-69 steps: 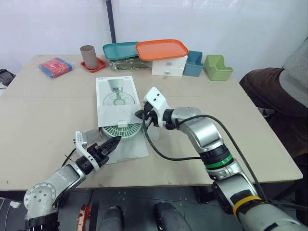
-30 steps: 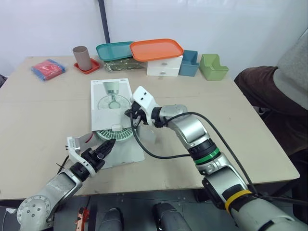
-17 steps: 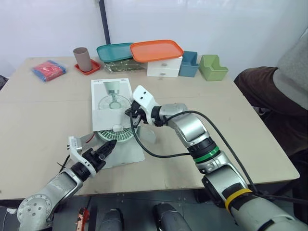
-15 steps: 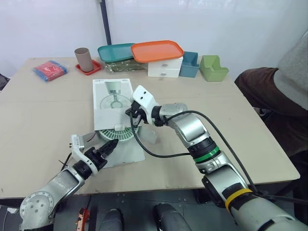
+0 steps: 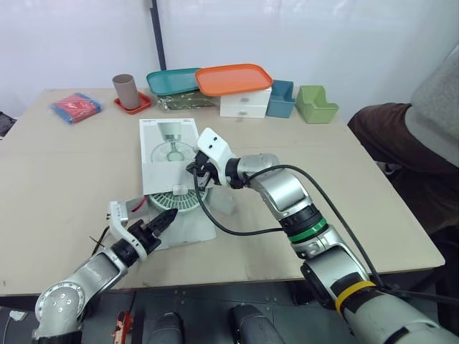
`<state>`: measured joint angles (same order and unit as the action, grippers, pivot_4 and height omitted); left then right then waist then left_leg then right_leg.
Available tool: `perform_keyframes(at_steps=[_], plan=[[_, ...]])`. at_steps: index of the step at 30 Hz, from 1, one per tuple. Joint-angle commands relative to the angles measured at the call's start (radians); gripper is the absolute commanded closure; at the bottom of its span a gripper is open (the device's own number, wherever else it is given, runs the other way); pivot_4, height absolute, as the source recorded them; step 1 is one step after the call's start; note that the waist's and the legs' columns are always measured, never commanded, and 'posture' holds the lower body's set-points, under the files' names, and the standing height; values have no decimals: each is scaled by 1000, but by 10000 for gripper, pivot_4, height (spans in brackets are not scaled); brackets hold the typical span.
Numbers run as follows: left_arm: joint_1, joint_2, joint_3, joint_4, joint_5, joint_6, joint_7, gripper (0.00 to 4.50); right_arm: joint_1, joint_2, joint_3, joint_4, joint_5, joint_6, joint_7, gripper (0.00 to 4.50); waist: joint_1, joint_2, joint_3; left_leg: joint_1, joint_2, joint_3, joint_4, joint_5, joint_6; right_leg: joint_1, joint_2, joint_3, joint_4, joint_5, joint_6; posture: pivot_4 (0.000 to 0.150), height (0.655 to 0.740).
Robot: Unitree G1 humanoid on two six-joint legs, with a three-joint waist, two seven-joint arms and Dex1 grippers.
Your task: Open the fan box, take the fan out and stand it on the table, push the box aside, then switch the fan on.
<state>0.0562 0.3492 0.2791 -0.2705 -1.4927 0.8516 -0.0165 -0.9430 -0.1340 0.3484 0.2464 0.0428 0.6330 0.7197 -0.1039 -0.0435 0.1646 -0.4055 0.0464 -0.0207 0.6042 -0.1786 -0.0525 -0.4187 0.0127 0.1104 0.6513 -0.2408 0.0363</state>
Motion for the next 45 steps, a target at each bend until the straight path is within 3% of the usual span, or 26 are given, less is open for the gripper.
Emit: perform_keyframes(at_steps=[1,5,6,7,15,25,29,34,41,45], plan=[[144,51,6,41,70,52,13,32764,-14,5,-6,-27,1,-14,1,45000,-2,0,0,0,0,0,-1,-1,-1,2,0,0,0,0,0,1500,7400],[150,50,11,47,83,30,-9,32764,-14,12,-5,-21,4,-20,4,45000,-3,3,-3,0,2,0,-4,-8,-2,-1,3,0,0,-4,-3,1500,7400],[140,51,12,50,94,22,-11,28990,-13,14,-3,-19,3,-22,4,45000,-2,5,-4,0,3,0,-4,-10,-2,-1,3,0,0,-5,-3,1500,7400],[131,49,17,47,93,13,-26,28990,-13,15,-3,-17,3,-22,4,45000,-1,6,-5,0,3,0,-4,-12,-2,-1,4,0,0,-6,0,1500,7400],[100,62,84,-38,60,-43,-120,845,-8,17,-4,-20,0,-22,4,45000,2,5,-3,-3,2,0,-3,-13,-2,-3,3,1,0,-9,-1,1500,7400],[141,164,154,-144,4,-27,-217,258,-4,21,-4,-27,2,-17,0,45000,4,4,-2,-20,2,-1,-3,-13,-3,-18,3,0,0,-7,3,1500,7400],[224,285,296,-202,-84,10,-368,258,1,28,-13,-43,14,-4,-2,45000,2,-1,-1,-21,2,-1,-3,-13,-3,-20,2,0,1,-6,2,1500,7400],[270,369,310,-135,38,7,-474,258,6,26,-13,-63,18,6,-2,45000,5,4,2,-21,3,0,-3,-13,-3,-21,2,-3,1,-7,1,1500,7400],[222,354,250,-45,226,-47,-552,258,13,10,-20,-85,20,19,-6,45000,5,3,2,-22,3,0,-2,-13,-3,-21,1,-4,1,-6,2,1500,7400],[162,332,221,-11,261,-49,-546,258,22,-9,-36,-119,26,43,-11,45000,7,2,1,-22,3,0,-2,-13,-3,-21,1,-4,1,-3,-4,1500,7400]])
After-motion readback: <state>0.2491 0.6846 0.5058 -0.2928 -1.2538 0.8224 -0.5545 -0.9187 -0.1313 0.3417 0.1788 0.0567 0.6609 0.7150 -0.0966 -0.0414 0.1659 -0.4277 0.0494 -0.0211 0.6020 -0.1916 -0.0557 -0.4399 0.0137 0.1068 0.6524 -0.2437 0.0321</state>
